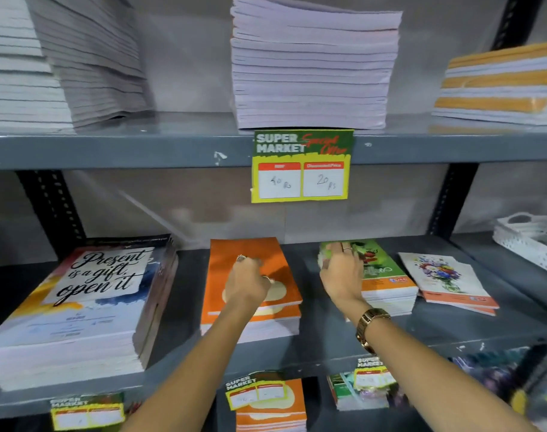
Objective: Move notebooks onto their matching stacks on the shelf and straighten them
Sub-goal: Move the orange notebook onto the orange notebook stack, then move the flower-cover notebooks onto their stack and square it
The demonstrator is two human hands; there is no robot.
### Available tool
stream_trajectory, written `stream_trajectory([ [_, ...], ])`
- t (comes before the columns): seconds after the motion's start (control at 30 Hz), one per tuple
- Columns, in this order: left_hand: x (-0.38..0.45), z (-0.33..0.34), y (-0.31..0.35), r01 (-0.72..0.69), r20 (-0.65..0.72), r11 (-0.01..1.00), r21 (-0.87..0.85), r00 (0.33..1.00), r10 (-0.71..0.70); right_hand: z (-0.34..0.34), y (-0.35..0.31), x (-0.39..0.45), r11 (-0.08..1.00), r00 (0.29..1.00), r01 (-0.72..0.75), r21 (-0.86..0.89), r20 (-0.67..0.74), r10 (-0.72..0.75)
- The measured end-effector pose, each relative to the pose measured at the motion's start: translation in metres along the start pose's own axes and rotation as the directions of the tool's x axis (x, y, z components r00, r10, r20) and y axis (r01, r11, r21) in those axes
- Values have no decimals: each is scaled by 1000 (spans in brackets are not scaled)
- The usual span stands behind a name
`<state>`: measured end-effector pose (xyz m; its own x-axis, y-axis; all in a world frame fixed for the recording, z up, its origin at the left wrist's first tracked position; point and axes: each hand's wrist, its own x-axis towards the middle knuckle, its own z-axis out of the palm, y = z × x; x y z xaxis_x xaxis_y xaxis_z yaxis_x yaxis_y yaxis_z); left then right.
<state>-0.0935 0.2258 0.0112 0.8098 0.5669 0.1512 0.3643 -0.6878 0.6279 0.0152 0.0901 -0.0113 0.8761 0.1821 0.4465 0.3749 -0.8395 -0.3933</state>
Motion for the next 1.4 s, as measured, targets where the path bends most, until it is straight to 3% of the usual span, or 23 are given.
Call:
stream_trajectory([
  [0.27,1,69,78,-203,50,979,-15,978,204,-38,112,15,983,996,-71,-170,-60,62],
  [0.47,-3,118,129,-279,118,957,-82,950,288,-58,185,22,939,977,-213,-268,-75,200],
  [0.87,-5,212,206,-467,226,884,3,861,455,-66,291,25,873,877,-466,-145,54,477],
  [1.1,-6,264,230,-535,389,836,119,800,456,-60,325,32,825,817,-551,-123,123,564],
  [1.23,-11,294,228,-527,496,832,173,777,389,-54,330,45,776,758,-621,-114,166,631],
  [1.4,-17,316,210,-550,526,806,218,762,377,-45,328,55,757,745,-618,-210,149,650],
])
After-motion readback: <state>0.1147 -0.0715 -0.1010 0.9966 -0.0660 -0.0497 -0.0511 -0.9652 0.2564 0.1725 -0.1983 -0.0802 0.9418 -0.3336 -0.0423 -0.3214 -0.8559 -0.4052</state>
